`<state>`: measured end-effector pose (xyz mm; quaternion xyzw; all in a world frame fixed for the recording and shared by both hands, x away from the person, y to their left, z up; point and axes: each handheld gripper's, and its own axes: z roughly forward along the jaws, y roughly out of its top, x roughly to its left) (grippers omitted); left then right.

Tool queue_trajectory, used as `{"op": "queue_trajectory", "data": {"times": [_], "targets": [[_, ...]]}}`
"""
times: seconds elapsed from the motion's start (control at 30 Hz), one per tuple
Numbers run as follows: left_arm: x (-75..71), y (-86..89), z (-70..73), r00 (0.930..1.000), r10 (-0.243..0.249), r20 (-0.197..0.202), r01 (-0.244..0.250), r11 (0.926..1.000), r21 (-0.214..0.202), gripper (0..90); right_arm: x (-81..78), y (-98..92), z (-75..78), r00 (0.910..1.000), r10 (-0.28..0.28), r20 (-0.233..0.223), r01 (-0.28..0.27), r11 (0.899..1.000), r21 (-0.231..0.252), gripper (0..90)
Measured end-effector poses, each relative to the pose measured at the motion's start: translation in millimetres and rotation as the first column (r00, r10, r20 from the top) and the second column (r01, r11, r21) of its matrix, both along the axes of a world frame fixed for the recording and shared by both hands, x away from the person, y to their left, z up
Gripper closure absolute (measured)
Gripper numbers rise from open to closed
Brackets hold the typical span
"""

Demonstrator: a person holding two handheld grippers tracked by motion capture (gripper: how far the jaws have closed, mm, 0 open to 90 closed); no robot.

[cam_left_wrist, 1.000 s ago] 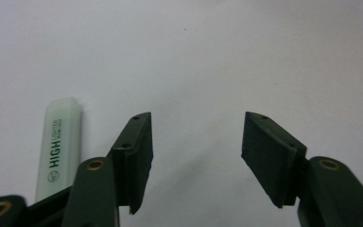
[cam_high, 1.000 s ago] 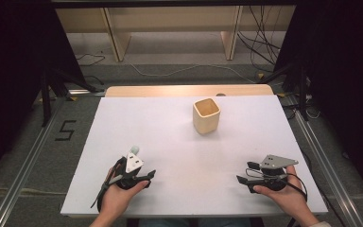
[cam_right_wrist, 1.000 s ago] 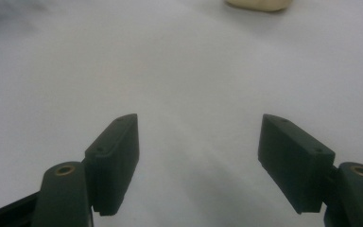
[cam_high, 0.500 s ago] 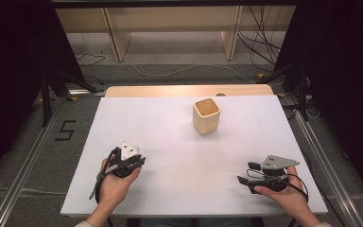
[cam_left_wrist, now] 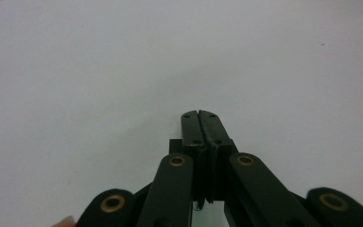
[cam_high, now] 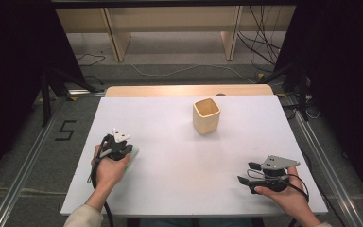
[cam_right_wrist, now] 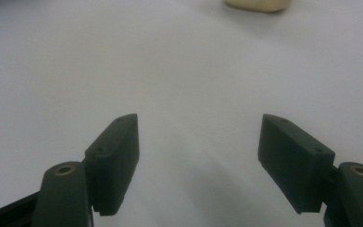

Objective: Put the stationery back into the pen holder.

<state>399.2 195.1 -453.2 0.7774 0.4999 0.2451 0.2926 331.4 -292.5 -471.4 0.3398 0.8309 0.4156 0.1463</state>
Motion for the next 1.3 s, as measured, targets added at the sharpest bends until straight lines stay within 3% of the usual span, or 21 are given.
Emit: {"op": "queue_trajectory", "data": {"times": [0.1,0.4,0.47,0.53,0.57,0.6,0.67,0.7,0.73,0.87,1.03,1.3], "targets": [[9.4,6.7,-6.3,0.9991,0.023,-0.036,-0.022,0.9997,0.012,89.9,0.1,0.2,-0.2,1.0,-0.001,0.0,0.001,1.0,0.0,30.5],[16.9,7.9,-10.7,0.9984,0.024,-0.052,-0.022,0.9994,0.027,89.9,0.4,0.8,-0.7,1.0,-0.003,0.002,0.003,1.0,0.003,30.4],[17.7,3.5,-10.2,0.9987,-0.016,-0.048,0.018,0.9991,0.04,89.9,0.3,0.9,-0.7,1.0,-0.002,0.0,0.002,1.0,0.0,30.4],[17.8,1.5,-9.8,0.9985,-0.026,-0.049,0.028,0.9984,0.048,89.9,0.3,0.9,-0.7,1.0,-0.004,0.001,0.004,1.0,0.002,30.4],[19.0,-2.5,-9.1,0.9964,-0.065,-0.055,0.068,0.9958,0.061,89.9,0.3,0.7,-0.7,1.0,-0.004,0.001,0.004,1.0,0.002,30.5],[19.0,-2.5,-9.1,0.9964,-0.065,-0.055,0.068,0.9958,0.061,90.0,0.4,0.5,-0.6,1.0,-0.003,0.003,0.003,1.0,0.002,30.5],[21.0,-9.5,-9.4,0.9903,-0.12,-0.07,0.125,0.9898,0.068,89.9,0.1,0.6,-0.7,1.0,-0.003,0.002,0.003,1.0,0.0,30.4],[21.0,-9.5,-9.4,0.9903,-0.12,-0.07,0.125,0.9898,0.068,89.9,-0.1,0.6,-0.7,1.0,-0.002,0.001,0.002,1.0,0.0,30.4],[21.2,-15.0,-9.8,0.984,-0.155,-0.088,0.162,0.9833,0.082,89.9,-0.2,0.6,-0.7,1.0,-0.002,0.001,0.002,1.0,0.0,30.4],[21.5,-24.0,-12.5,0.976,-0.187,-0.112,0.2,0.9729,0.117,90.0,0.2,0.5,-0.8,1.0,-0.002,0.001,0.002,1.0,0.0,30.4],[23.7,-23.1,-13.1,0.9764,-0.179,-0.121,0.194,0.9726,0.128,90.0,-0.1,0.6,-0.6,1.0,-0.003,0.001,0.003,1.0,0.0,30.5],[29.7,-10.2,-9.9,0.9921,-0.089,-0.089,0.099,0.9878,0.12,90.0,-0.1,0.9,-0.6,1.0,-0.003,0.0,0.003,1.0,0.0,30.4]]}}
